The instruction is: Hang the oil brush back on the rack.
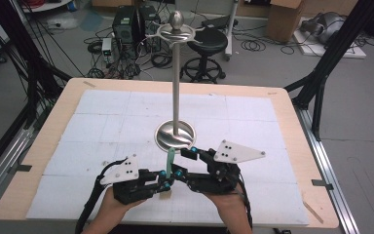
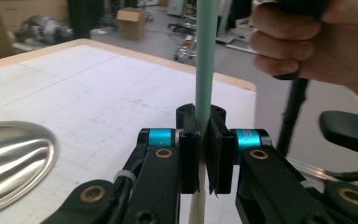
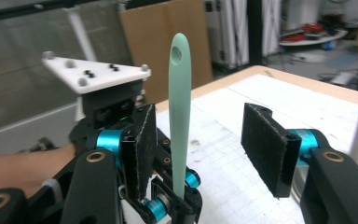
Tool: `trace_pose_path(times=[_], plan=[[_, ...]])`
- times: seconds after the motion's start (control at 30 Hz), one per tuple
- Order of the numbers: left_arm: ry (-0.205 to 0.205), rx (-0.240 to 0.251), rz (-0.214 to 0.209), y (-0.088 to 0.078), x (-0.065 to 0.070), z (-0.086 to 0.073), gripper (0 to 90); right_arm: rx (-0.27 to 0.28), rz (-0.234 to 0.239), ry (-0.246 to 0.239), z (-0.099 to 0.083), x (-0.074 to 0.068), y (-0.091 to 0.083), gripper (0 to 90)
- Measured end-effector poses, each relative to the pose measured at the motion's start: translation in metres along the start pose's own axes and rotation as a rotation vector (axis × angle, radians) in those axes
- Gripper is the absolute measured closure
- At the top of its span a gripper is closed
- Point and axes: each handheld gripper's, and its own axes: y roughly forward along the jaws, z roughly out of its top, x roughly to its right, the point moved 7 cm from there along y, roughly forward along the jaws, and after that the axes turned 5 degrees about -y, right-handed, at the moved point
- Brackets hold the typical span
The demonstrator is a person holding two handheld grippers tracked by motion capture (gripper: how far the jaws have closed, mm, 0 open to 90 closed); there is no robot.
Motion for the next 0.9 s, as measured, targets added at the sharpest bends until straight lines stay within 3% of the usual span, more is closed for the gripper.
trace_pose_path(times=[0.17, 0.27, 0.6, 0.67, 0.9], plan=[[0.006, -0.011, 0.053, 0.001, -0.003, -0.001, 84.3, -0.030, -0.101, 0.002, 0.002, -0.002, 0.008, 47.4], [0.001, -0.011, 0.074, 0.002, -0.004, -0.001, 84.3, -0.030, -0.124, -0.012, 0.004, -0.005, 0.011, 50.4], [0.010, -0.022, 0.126, 0.007, -0.003, -0.001, 84.3, -0.041, -0.179, 0.027, 0.007, -0.004, 0.018, 68.4], [0.009, -0.023, 0.132, 0.007, -0.004, -0.001, 84.3, -0.045, -0.180, 0.033, 0.007, -0.005, 0.018, 75.3], [0.010, -0.012, 0.093, 0.007, -0.001, 0.001, 83.8, -0.039, -0.135, 0.024, 0.009, -0.009, 0.015, 78.3]])
